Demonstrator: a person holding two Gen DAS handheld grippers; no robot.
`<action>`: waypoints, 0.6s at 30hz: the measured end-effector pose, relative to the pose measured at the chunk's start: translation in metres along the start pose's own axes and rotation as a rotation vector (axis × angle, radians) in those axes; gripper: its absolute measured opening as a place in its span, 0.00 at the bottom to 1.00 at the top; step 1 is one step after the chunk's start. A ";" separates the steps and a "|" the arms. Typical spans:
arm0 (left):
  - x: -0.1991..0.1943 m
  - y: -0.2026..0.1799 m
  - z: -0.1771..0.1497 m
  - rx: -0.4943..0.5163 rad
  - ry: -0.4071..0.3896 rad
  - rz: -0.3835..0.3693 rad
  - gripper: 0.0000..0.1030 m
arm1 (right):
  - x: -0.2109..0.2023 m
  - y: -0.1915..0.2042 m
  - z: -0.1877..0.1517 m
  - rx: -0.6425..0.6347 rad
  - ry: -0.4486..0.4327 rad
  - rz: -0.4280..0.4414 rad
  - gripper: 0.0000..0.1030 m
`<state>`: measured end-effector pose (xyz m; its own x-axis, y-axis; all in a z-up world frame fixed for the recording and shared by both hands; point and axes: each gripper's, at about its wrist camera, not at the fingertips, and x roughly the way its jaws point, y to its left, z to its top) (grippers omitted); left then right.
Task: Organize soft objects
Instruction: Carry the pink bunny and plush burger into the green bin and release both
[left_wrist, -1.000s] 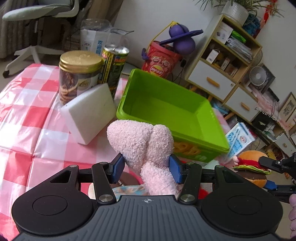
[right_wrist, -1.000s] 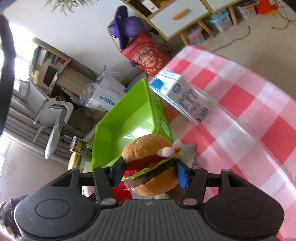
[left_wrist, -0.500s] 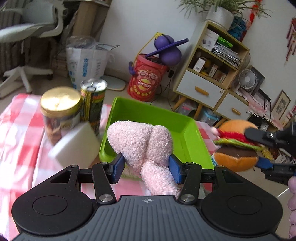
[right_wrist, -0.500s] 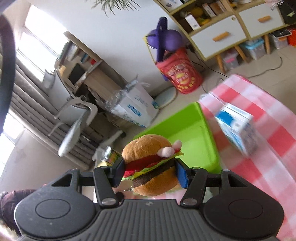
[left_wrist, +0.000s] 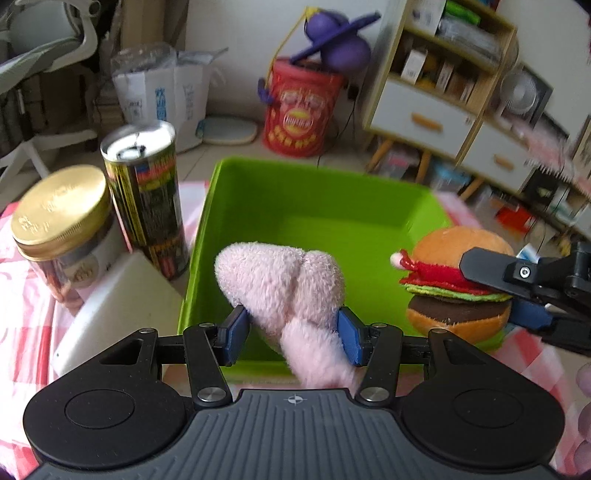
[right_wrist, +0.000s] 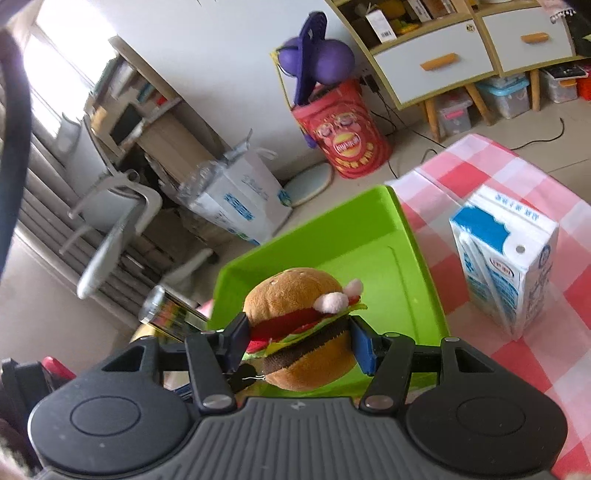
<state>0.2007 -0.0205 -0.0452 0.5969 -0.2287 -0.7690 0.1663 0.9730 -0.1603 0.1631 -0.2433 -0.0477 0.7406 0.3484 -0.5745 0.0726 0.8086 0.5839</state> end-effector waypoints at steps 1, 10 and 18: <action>0.001 0.000 0.000 -0.003 0.013 0.002 0.50 | 0.002 0.000 -0.001 -0.008 0.005 -0.011 0.30; -0.003 0.001 0.000 -0.089 0.133 0.018 0.50 | 0.007 -0.004 -0.005 -0.047 0.030 -0.067 0.31; -0.008 0.001 -0.007 -0.095 0.081 0.003 0.59 | 0.006 -0.001 -0.006 -0.071 0.035 -0.070 0.37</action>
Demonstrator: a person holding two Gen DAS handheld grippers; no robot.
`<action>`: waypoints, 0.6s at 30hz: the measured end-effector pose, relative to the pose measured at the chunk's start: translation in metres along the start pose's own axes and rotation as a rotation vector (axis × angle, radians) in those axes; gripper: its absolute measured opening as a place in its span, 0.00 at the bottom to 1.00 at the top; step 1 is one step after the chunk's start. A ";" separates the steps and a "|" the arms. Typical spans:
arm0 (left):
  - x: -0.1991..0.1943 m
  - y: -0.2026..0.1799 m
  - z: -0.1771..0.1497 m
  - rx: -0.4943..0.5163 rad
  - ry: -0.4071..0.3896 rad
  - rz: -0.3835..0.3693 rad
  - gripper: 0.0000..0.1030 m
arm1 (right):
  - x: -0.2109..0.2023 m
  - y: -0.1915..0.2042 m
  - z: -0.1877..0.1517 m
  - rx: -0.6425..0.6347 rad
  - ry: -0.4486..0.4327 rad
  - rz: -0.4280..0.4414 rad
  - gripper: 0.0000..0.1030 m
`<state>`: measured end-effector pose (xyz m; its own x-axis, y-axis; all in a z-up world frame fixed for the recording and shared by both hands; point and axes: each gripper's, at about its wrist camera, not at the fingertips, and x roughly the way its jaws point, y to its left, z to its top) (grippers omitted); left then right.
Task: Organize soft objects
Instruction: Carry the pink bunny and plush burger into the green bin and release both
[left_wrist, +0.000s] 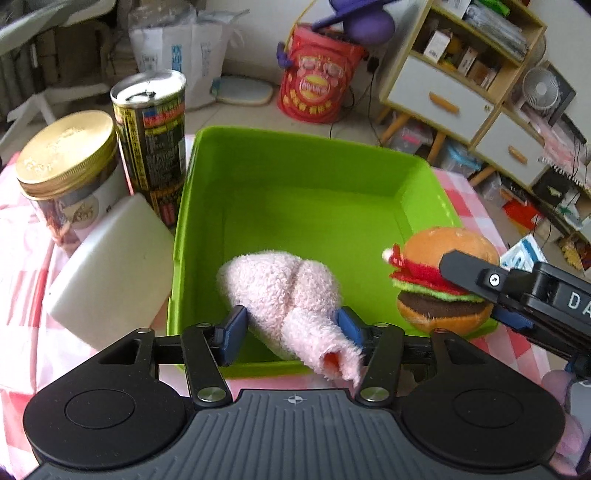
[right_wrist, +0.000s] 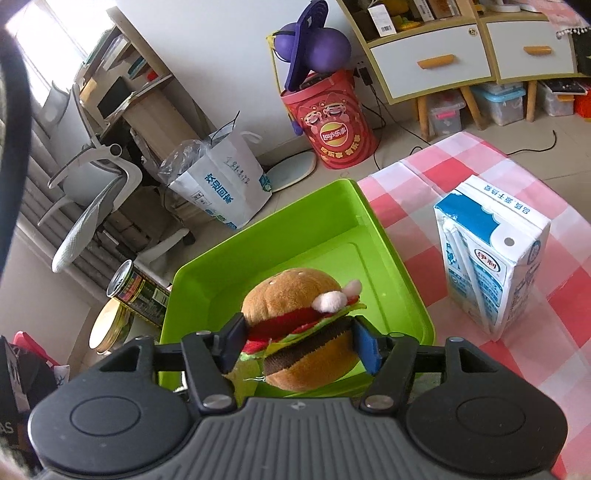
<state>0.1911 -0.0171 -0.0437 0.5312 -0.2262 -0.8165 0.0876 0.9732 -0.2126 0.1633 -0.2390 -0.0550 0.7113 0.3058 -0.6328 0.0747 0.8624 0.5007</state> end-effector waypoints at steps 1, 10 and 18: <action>-0.002 0.001 -0.002 0.000 -0.029 -0.001 0.70 | -0.001 0.001 0.000 -0.001 0.001 0.006 0.40; -0.049 -0.004 -0.021 0.051 -0.162 0.022 0.89 | -0.026 0.006 0.004 -0.013 -0.009 0.049 0.53; -0.091 0.007 -0.039 0.043 -0.193 0.044 0.95 | -0.065 0.024 -0.001 -0.089 -0.005 0.045 0.57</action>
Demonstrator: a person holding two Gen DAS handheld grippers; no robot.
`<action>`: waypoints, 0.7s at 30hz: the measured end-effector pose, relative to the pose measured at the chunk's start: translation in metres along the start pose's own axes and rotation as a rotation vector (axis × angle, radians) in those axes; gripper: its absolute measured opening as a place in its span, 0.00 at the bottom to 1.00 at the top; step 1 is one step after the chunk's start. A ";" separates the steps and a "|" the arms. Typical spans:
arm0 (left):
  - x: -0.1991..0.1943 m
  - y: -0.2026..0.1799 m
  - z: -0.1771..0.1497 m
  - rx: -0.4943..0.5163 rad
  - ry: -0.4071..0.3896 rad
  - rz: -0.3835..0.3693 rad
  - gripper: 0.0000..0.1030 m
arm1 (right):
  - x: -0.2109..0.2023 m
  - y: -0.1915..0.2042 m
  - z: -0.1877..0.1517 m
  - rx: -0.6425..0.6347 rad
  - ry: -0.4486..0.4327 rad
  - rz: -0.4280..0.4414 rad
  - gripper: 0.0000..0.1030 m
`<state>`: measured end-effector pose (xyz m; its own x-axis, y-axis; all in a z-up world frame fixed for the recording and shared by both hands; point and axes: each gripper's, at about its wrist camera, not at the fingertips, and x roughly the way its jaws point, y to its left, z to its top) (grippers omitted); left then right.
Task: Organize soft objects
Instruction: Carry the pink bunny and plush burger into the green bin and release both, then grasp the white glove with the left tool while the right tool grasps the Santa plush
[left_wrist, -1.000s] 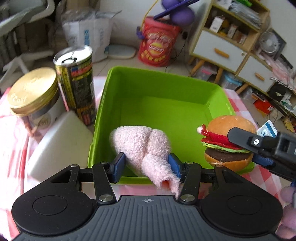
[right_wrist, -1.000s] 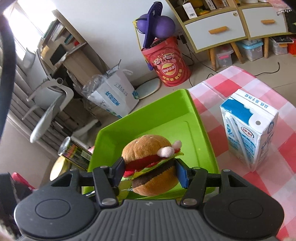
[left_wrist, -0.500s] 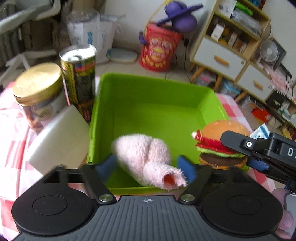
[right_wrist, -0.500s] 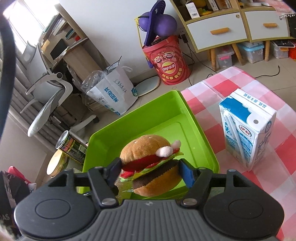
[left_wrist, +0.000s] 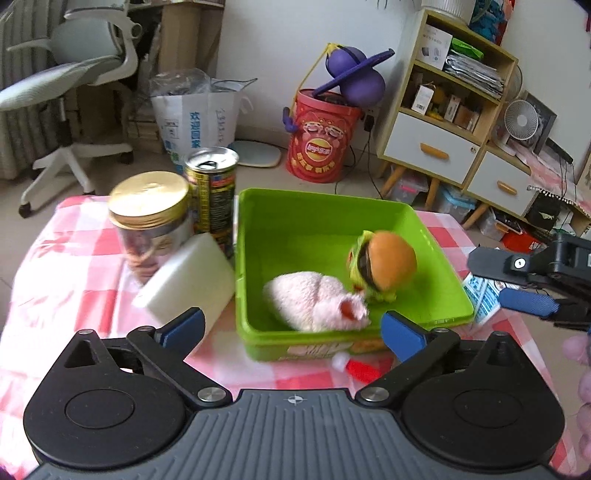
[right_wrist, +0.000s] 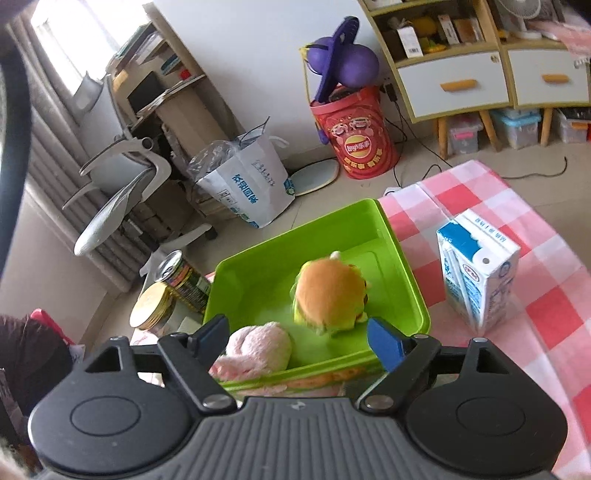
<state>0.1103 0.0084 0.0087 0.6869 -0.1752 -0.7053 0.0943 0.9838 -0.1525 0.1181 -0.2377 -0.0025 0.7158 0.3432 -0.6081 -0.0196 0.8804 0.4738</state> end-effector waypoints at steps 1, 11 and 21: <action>-0.006 0.001 -0.001 0.002 -0.001 0.001 0.95 | -0.006 0.002 -0.001 -0.011 0.001 0.001 0.59; -0.053 0.010 -0.033 -0.004 0.027 -0.008 0.95 | -0.045 0.019 -0.027 -0.106 0.094 -0.003 0.65; -0.066 0.010 -0.086 0.103 0.107 -0.031 0.95 | -0.042 0.009 -0.073 -0.128 0.233 0.012 0.66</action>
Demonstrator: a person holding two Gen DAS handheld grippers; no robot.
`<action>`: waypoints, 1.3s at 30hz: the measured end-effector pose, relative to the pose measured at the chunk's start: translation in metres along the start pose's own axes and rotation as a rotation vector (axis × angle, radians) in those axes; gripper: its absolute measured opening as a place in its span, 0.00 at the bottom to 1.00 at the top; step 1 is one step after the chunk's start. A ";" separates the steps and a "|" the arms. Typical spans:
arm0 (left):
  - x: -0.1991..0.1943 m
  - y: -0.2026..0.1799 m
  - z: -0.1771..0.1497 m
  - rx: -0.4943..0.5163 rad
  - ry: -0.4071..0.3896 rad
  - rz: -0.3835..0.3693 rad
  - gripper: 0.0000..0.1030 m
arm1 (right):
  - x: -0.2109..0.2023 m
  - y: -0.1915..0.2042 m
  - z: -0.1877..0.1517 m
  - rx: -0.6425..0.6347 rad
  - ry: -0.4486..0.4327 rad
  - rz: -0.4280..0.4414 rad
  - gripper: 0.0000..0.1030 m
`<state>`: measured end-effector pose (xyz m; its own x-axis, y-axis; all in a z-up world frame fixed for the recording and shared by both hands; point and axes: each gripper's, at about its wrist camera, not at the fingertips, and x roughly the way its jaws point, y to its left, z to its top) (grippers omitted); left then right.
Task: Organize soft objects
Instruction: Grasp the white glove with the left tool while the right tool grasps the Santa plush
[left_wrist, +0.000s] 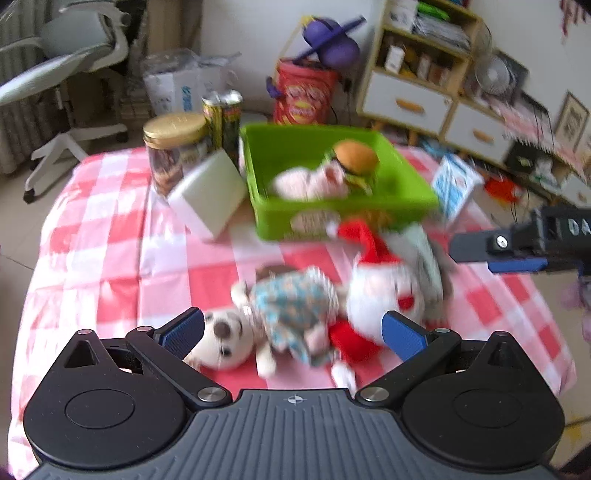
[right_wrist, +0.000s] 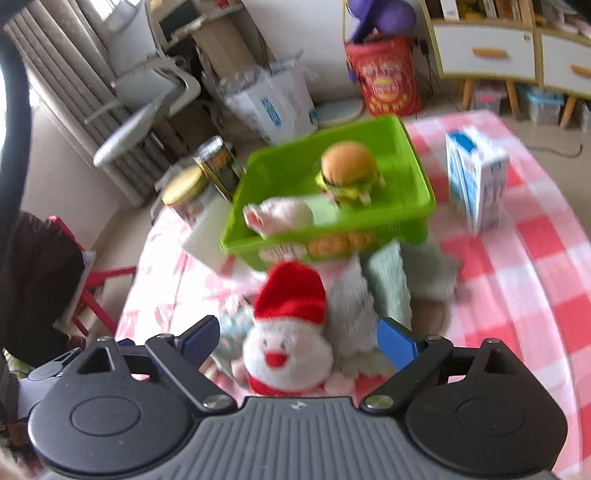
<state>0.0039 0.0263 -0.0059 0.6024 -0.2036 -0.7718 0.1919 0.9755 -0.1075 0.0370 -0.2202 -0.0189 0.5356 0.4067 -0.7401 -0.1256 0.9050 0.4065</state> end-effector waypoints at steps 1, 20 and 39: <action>0.001 0.000 -0.004 0.012 0.016 -0.002 0.95 | 0.003 0.000 -0.004 0.000 0.015 -0.012 0.66; 0.032 -0.032 -0.049 0.223 0.326 -0.114 0.87 | 0.041 0.009 -0.023 0.018 0.166 -0.035 0.66; 0.034 -0.034 -0.052 0.216 0.349 -0.156 0.53 | 0.067 0.024 -0.017 0.049 0.156 -0.026 0.59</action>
<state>-0.0227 -0.0099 -0.0613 0.2622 -0.2709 -0.9262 0.4400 0.8878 -0.1352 0.0552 -0.1688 -0.0678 0.4016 0.4011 -0.8233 -0.0701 0.9098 0.4090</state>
